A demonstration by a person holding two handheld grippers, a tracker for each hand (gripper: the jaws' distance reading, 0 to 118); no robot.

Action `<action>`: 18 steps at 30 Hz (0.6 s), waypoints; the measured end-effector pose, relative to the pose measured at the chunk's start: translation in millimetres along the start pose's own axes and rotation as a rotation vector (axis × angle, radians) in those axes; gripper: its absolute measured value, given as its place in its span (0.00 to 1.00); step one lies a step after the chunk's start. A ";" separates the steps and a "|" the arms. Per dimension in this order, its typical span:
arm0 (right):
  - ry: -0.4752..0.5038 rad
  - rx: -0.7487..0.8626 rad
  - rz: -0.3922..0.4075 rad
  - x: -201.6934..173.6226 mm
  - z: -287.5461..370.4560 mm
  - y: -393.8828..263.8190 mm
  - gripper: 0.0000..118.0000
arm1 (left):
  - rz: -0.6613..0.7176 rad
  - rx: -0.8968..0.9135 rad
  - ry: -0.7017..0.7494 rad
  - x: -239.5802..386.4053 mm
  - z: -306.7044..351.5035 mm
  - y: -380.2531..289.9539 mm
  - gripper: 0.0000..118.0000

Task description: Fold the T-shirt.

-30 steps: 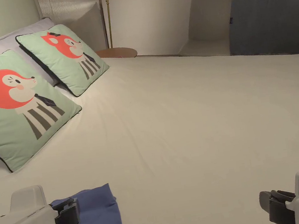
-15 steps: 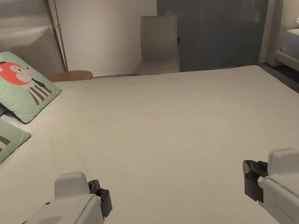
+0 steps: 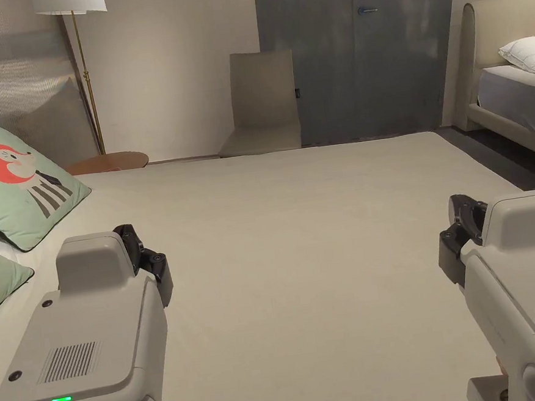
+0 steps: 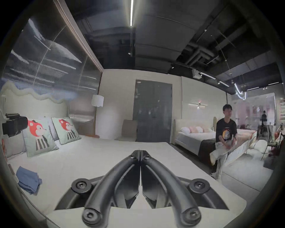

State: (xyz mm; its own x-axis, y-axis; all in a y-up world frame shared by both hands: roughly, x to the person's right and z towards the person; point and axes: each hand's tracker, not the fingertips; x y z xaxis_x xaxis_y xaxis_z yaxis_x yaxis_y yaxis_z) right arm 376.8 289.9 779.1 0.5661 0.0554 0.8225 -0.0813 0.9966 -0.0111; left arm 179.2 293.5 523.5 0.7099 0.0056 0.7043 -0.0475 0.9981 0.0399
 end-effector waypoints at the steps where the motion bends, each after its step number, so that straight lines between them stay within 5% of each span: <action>1: -0.002 0.006 0.001 0.6 0.9 0.3 0.00 | 0.006 -0.001 0.002 0.6 0.4 0.4 0.00; 18: -0.015 0.010 0.016 1.8 5.9 -2.8 0.00 | 0.017 -0.012 -0.008 1.4 3.9 -3.9 0.00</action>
State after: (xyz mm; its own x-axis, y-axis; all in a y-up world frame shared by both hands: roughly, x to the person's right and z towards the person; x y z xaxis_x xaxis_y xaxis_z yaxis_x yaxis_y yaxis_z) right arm 373.2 286.9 784.0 0.5520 0.0701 0.8309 -0.0987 0.9949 -0.0183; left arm 177.7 289.4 527.1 0.7033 0.0218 0.7105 -0.0510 0.9985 0.0198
